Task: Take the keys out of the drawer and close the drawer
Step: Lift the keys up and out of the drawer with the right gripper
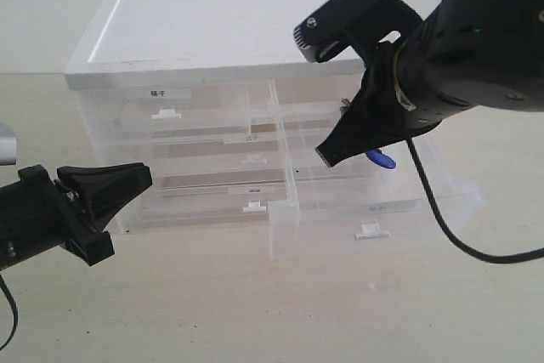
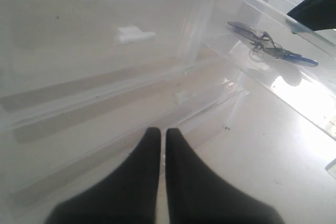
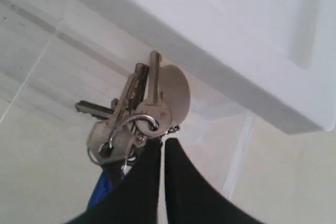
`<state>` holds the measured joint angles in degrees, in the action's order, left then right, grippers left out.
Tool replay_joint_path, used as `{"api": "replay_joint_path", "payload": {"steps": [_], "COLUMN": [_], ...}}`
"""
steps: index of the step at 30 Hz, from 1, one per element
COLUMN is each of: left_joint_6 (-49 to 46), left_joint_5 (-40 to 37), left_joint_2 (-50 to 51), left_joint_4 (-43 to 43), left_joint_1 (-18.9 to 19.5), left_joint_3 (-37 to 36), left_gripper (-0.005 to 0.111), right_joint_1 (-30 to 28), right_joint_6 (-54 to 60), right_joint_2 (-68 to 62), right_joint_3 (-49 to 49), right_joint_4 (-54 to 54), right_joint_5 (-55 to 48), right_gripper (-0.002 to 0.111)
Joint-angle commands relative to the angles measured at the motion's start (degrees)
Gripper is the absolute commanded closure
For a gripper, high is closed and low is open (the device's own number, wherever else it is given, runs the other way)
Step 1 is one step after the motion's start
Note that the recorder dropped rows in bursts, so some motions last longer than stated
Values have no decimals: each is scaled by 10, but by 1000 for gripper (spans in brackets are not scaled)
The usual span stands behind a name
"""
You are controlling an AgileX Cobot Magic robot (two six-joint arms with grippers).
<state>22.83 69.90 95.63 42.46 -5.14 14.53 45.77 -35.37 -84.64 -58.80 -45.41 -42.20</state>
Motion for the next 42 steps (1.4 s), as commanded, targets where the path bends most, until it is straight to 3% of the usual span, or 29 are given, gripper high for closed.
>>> {"api": "replay_joint_path", "payload": {"steps": [1,4,6,11,16,25,27,31,32,42], "left_joint_6": [2,2,2,2,2,2,2,4,7,7], "left_joint_5": [1,1,1,1,1,1,1,1,1,1], "left_joint_2": [2,2,2,2,2,2,2,2,2,2], "left_joint_4": [4,4,4,4,4,4,4,4,4,6], "left_joint_1": [-1,-1,-1,-1,-1,-1,-1,-1,-1,-1], "left_joint_3": [2,2,2,2,2,2,2,4,5,5], "left_gripper": [102,102,102,102,102,102,102,102,102,102], "right_joint_1": [-6,-6,-7,-7,-26,-35,-35,-35,-35,-12], "right_joint_6": [40,33,9,-19,-100,-116,-111,-85,-75,-31], "right_joint_2": [0,0,0,-11,-51,-63,-63,-63,-63,-4], "right_joint_3": [2,2,2,2,2,2,2,2,2,1], "right_joint_4": [57,75,68,51,35,25,25,25,27,41], "right_joint_5": [46,53,45,57,64,94,86,86,86,103], "right_gripper": [90,54,40,50,50,51,61,103,108,108]}}
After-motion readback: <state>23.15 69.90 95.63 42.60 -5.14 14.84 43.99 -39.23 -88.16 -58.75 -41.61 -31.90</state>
